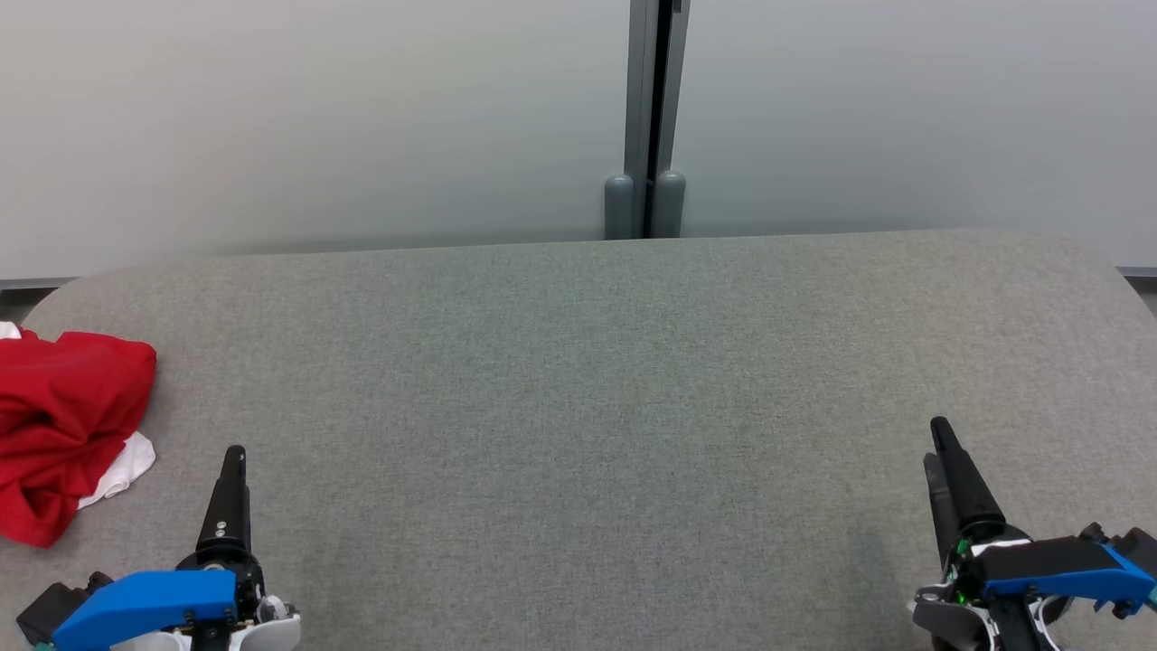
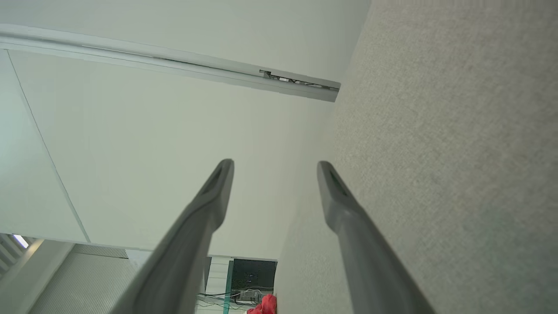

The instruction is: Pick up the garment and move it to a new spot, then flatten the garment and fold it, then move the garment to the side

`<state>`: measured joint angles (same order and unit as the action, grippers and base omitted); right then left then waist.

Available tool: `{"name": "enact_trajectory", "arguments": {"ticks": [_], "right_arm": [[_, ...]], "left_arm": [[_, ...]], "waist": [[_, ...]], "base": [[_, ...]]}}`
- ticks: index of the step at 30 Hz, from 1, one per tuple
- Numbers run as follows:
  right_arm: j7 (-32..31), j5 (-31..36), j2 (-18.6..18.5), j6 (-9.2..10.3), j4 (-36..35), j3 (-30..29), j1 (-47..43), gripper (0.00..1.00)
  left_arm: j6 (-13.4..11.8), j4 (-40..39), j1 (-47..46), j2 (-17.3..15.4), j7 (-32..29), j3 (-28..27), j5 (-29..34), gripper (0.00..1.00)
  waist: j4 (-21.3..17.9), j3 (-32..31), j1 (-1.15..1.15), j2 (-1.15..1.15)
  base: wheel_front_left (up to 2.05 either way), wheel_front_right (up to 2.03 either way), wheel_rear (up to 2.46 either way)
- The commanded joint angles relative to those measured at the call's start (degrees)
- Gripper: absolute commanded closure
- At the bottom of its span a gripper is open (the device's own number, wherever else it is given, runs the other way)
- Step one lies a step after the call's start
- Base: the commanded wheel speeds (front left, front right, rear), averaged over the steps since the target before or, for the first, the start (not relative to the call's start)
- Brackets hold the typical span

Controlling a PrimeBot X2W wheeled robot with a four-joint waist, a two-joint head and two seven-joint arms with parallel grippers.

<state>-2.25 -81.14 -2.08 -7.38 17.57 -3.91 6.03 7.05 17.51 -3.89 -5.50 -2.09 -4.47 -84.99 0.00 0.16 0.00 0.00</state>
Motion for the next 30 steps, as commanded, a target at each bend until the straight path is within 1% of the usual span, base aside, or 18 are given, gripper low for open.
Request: {"name": "enact_trajectory", "arguments": {"ticks": [1, 9, 18, 23, 24, 30], "right_arm": [[0.83, 3.22, -0.36, -0.05, -0.41, -0.05, 2.38, 0.00], [2.75, 15.18, -0.39, -0.06, 0.97, -0.84, 3.17, 0.00], [4.75, 26.29, -0.47, -0.07, 1.85, -0.29, 3.50, 0.00], [5.75, 32.04, -0.51, -0.08, 2.30, 1.19, 3.89, 0.00], [5.75, 32.04, -0.51, -0.08, 2.30, 1.19, 3.89, 0.00], [6.91, 38.86, -0.70, -0.09, 3.51, 3.87, 4.39, 0.00]], "left_arm": [[0.13, -0.46, -2.07, -0.98, 0.67, 0.55, 2.58, 0.00], [0.18, 1.24, -2.40, -2.02, 2.59, 1.22, 12.28, 0.00], [0.24, 2.32, -2.23, -3.39, 4.56, 3.03, 22.56, 0.00], [0.27, 2.63, -2.05, -4.52, 5.58, 4.48, 26.79, 0.00], [0.27, 2.63, -2.05, -4.52, 5.58, 4.48, 26.79, 0.00], [0.30, 3.46, -1.96, -5.80, 6.74, 6.60, 31.21, 0.00]], "waist": [[-0.01, -0.02, 0.00, 0.00], [-0.18, -0.11, 0.00, 0.00], [-0.39, -0.19, 0.00, 0.00], [-0.60, -0.17, 0.00, 0.00], [-0.60, -0.17, 0.00, 0.00], [-0.76, -0.13, 0.00, 0.00]], "base": [[0.00, 0.00, 0.00], [0.00, 0.00, 0.00], [0.00, 0.00, 0.00], [0.00, 0.00, 0.00], [0.00, 0.00, 0.00], [0.00, 0.00, 0.00]]}}
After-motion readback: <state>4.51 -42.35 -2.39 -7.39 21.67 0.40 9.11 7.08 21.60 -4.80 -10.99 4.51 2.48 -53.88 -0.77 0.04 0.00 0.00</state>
